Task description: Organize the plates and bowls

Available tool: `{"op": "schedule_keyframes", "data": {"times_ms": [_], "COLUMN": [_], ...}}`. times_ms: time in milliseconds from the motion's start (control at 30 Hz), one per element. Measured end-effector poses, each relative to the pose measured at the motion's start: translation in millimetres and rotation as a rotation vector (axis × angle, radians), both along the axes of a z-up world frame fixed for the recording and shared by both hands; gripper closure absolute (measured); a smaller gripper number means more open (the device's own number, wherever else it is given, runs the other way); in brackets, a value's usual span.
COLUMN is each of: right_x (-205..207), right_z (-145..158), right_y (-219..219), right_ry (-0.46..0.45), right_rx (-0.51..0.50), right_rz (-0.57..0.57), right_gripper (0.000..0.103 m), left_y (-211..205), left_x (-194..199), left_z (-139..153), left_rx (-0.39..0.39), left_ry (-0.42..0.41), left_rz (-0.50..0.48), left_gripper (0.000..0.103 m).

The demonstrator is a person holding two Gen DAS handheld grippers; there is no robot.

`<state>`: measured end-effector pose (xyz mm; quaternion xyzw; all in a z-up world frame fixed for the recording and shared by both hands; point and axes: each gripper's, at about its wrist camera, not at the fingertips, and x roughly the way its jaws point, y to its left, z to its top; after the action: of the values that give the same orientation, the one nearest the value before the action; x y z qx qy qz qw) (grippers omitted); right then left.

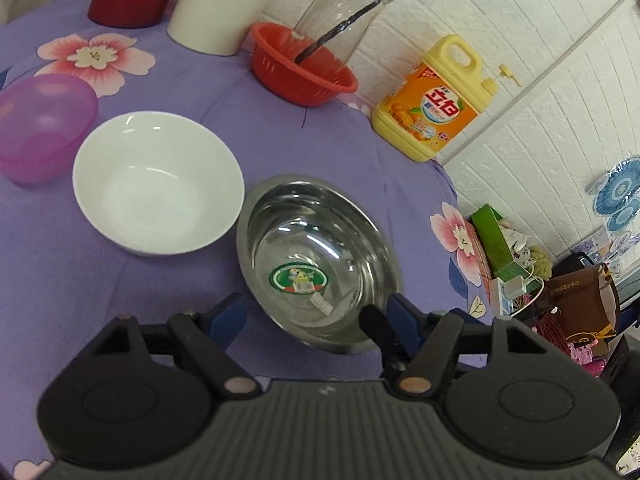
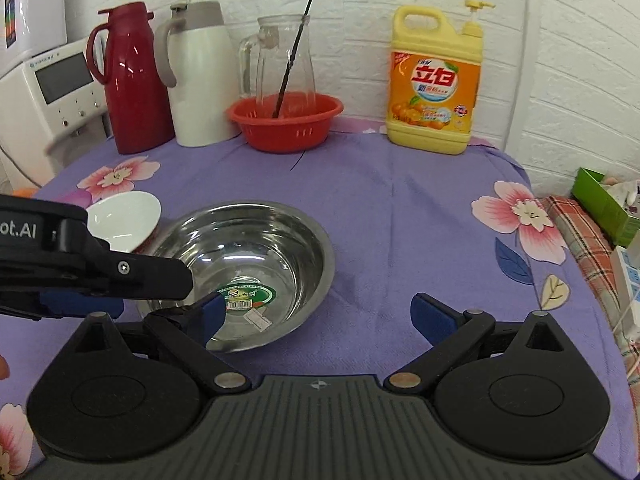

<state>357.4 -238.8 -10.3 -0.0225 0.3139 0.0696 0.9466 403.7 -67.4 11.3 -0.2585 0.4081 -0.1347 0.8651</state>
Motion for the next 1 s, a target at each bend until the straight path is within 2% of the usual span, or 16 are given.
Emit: {"op": "schedule_keyframes", "data": {"times_ms": [200, 267, 333, 433, 533, 733, 1000], "right_x": [36.0, 45.2, 50.5, 47.0, 35.4, -0.8, -75.3], "right_z": [-12.0, -18.7, -26.9, -29.9, -22.1, -1.7, 9.9], "right_y": [9.6, 12.9, 15.7, 19.8, 27.1, 23.8, 30.0], "right_ry": [0.058, 0.079, 0.107, 0.091, 0.081, 0.028, -0.013], "right_rx": [-0.001, -0.004, 0.001, 0.015, 0.028, 0.055, 0.051], "right_rz": [0.031, 0.041, 0.056, 0.076, 0.114, 0.111, 0.11], "right_gripper": [0.0, 0.0, 0.0, 0.0, 0.0, 0.0, 0.0], "left_y": [-0.3, -0.6, -1.7, -3.1, -6.0, -2.0, 5.1], "left_x": [23.7, 28.8, 31.6, 31.3, 25.2, -5.5, -85.9], "left_z": [-12.3, -17.4, -22.3, -21.9, -15.0, 6.3, 19.1], "left_rx": [-0.002, -0.001, 0.002, 0.021, 0.078, 0.08, 0.082], "left_ry": [0.025, 0.033, 0.046, 0.031, 0.003, -0.045, -0.097], "left_rz": [0.02, 0.017, 0.006, -0.01, -0.023, -0.072, -0.133], "left_gripper": [0.041, 0.051, 0.056, 0.059, 0.064, 0.064, 0.064]}}
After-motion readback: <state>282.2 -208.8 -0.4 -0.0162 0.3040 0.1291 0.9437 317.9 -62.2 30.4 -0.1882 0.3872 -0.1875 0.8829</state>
